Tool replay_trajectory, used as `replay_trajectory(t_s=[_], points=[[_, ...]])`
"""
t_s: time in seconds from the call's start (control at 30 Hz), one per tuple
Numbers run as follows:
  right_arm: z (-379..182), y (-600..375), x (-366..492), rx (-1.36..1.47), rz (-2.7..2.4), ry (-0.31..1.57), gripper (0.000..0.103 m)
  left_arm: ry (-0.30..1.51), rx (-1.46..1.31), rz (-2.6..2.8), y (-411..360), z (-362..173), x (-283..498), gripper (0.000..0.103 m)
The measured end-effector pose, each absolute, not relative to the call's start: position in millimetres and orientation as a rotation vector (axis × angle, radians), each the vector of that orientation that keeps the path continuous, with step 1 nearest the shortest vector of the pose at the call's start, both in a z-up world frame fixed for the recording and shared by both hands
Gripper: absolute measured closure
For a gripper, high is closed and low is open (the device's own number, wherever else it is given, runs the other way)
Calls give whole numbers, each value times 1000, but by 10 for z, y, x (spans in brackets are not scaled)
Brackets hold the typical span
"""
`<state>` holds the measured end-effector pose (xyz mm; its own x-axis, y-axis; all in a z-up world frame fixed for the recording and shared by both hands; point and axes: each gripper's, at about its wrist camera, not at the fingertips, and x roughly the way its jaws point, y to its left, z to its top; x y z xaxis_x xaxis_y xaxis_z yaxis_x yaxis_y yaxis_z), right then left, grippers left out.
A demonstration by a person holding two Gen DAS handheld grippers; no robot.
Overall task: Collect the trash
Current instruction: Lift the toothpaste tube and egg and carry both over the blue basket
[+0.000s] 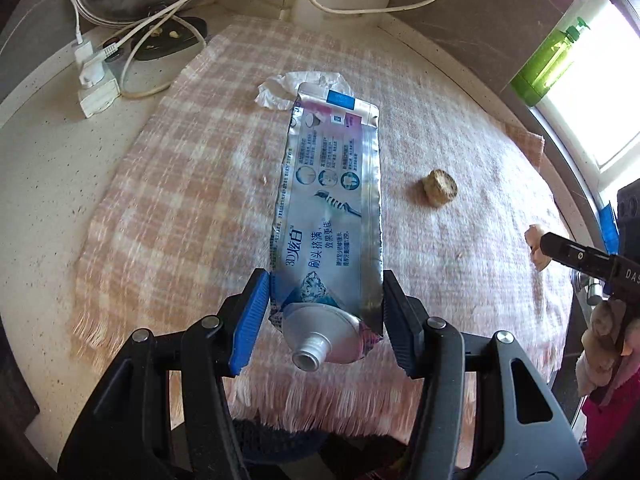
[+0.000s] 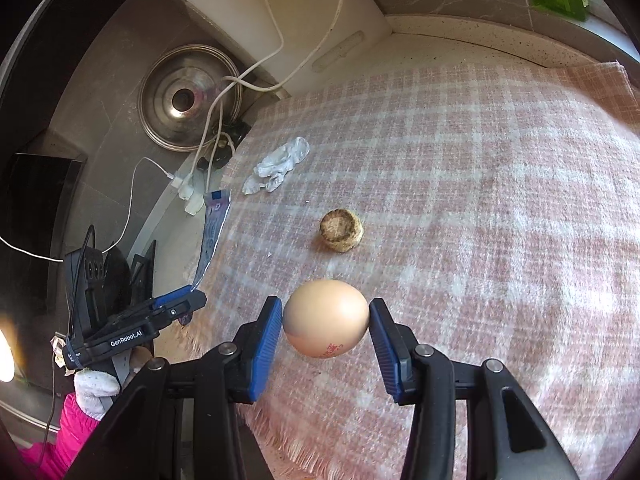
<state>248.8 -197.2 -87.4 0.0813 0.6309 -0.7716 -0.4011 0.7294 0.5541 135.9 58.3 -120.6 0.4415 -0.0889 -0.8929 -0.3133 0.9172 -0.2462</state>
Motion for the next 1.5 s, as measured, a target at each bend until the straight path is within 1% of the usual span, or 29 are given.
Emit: replay_trajectory(t_s=[0.43, 0.73, 1.13, 1.5], points=[[-736, -1652, 1477, 202, 768, 1279, 57, 1160, -371, 81, 690, -1214, 324, 47], [-801, -1362, 798, 172, 784, 1314, 57, 1186, -349, 49, 706, -1241, -260, 47], [-1028, -1133, 275, 155, 763, 1375, 57, 1264, -365, -14, 642, -1549, -764, 47], [-1361, -959, 1, 101, 735, 1433, 57, 1397, -370, -46, 594, -2077, -1062, 47]])
